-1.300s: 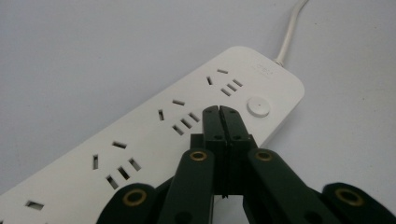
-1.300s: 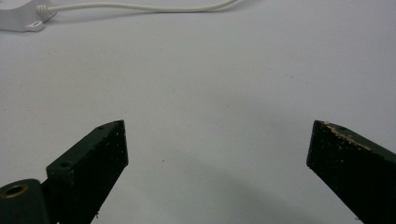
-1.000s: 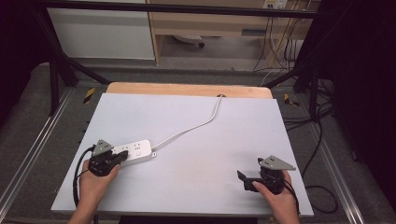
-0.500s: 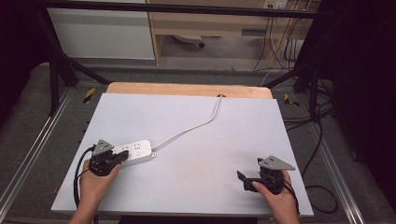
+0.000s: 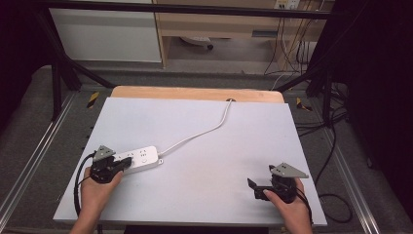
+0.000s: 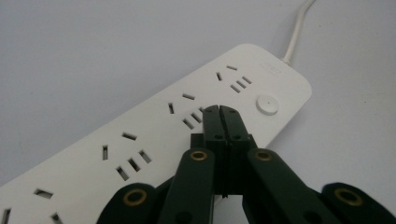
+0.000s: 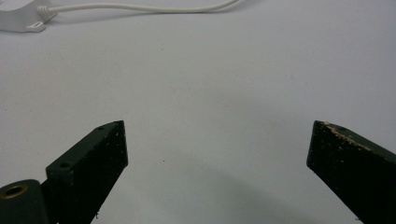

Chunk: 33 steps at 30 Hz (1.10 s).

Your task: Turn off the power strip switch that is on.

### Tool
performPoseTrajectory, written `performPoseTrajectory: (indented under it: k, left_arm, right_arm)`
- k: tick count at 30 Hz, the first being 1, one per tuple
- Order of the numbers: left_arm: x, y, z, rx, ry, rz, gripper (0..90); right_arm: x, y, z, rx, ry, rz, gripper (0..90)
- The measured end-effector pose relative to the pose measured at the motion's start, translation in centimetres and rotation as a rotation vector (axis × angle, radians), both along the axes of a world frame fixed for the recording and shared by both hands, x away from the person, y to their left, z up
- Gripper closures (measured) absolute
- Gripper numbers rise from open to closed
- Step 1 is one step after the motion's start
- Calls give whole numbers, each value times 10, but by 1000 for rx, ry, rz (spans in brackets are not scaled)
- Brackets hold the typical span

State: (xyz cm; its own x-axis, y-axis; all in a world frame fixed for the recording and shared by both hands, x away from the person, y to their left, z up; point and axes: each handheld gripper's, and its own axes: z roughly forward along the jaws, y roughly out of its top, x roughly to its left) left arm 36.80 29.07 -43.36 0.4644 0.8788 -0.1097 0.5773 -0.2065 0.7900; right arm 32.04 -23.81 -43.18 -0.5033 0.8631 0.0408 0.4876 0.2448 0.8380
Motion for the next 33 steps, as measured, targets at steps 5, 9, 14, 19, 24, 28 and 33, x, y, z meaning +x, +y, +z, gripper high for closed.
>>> performPoseTrajectory:
  k: [5,9,14,19,24,28,33]
  left_arm:
    - [0,0,0,4,-1,-3,900]
    - [0,-1,0,14,-3,-3,900]
    - [0,-1,0,17,-5,-1,900]
    - [0,-4,2,51,-9,-10,900]
    - [-1,-6,2,71,-17,-14,900]
    - [0,-8,2,81,-20,-16,900]
    - [0,-7,2,73,-16,-14,900]
  right_arm:
    - [1,0,0,-2,-1,3,60]
    - [0,0,0,-2,1,-1,59]
    - [0,0,-1,-2,2,-1,59]
    - [0,0,-1,-1,2,-3,57]
    - [1,0,-1,-4,3,-2,56]
    - [0,0,-1,-2,2,-2,56]
    - [0,-1,-1,1,1,-5,55]
